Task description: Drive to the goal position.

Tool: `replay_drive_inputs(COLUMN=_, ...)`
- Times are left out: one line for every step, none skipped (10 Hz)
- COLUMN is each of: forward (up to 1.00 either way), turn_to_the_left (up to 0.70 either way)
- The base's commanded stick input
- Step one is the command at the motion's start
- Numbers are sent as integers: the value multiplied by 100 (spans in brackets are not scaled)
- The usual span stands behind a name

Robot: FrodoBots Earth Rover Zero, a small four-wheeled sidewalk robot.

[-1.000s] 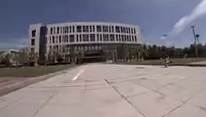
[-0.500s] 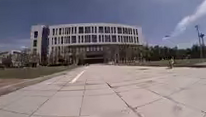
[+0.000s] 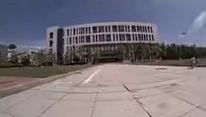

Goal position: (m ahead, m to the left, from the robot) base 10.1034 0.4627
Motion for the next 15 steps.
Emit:
replay_drive_inputs(forward=70, turn_to_the_left=-1)
replay_drive_inputs(forward=70, turn_to_the_left=-1)
replay_drive_inputs(forward=70, turn_to_the_left=-1)
replay_drive_inputs(forward=70, turn_to_the_left=-1)
replay_drive_inputs(forward=70, turn_to_the_left=-1)
replay_drive_inputs(forward=70, turn_to_the_left=-1)
replay_drive_inputs(forward=70, turn_to_the_left=-1)
replay_drive_inputs(forward=70, turn_to_the_left=-1)
replay_drive_inputs(forward=70, turn_to_the_left=-1)
replay_drive_inputs(forward=70, turn_to_the_left=-1)
replay_drive_inputs(forward=70, turn_to_the_left=-1)
replay_drive_inputs(forward=70, turn_to_the_left=-1)
replay_drive_inputs(forward=70, turn_to_the_left=-1)
replay_drive_inputs(forward=70, turn_to_the_left=-1)
replay_drive_inputs(forward=70, turn_to_the_left=-1)
